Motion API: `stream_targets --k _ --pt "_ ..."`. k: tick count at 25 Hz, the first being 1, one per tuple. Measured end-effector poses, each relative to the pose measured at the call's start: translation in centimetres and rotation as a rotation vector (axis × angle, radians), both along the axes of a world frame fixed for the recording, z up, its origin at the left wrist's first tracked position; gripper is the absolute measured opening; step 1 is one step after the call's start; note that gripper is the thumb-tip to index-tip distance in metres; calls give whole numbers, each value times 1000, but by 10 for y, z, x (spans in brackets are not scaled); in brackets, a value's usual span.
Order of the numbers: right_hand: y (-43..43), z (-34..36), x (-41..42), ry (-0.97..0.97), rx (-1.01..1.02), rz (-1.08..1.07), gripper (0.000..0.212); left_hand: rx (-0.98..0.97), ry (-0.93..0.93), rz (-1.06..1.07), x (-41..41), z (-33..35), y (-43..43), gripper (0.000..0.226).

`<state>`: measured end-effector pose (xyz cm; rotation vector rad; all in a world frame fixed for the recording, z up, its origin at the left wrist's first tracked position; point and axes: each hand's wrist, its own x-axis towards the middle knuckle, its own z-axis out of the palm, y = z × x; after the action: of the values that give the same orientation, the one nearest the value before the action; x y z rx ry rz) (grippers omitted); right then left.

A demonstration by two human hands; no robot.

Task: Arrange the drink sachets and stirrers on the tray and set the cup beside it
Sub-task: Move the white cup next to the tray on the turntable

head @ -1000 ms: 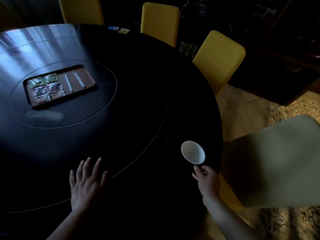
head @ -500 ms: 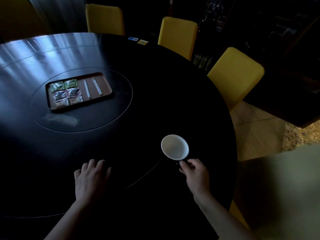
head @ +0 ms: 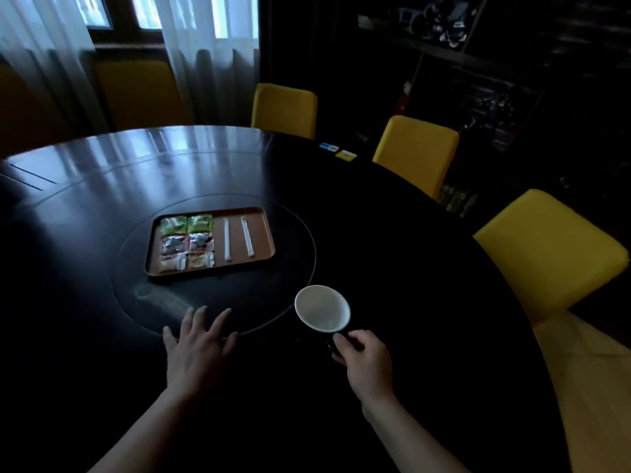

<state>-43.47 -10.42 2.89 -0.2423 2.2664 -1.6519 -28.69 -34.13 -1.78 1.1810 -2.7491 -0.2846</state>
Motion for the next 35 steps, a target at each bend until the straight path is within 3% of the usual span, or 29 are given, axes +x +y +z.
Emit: stream_targets --k 4,8,16,22,28,35 --pt "-71 -9 -56 29 -1 37 12 54 -86 40 -26 -12 -38 62" --pt "-127 -27 -110 70 31 24 19 -63 -100 59 -24 -46 -45 66" --pt "-184 -52 -162 124 80 41 21 -18 -117 54 -26 -52 -48 67" --pt "-200 -82 -178 220 138 100 58 32 -100 66 -29 -51 -49 68" --pt "-201 -67 -169 310 144 90 20 49 -102 69 -31 -50 -51 70" --pt "-232 -65 -173 349 174 70 24 11 -80 57 -29 -51 -49 63"
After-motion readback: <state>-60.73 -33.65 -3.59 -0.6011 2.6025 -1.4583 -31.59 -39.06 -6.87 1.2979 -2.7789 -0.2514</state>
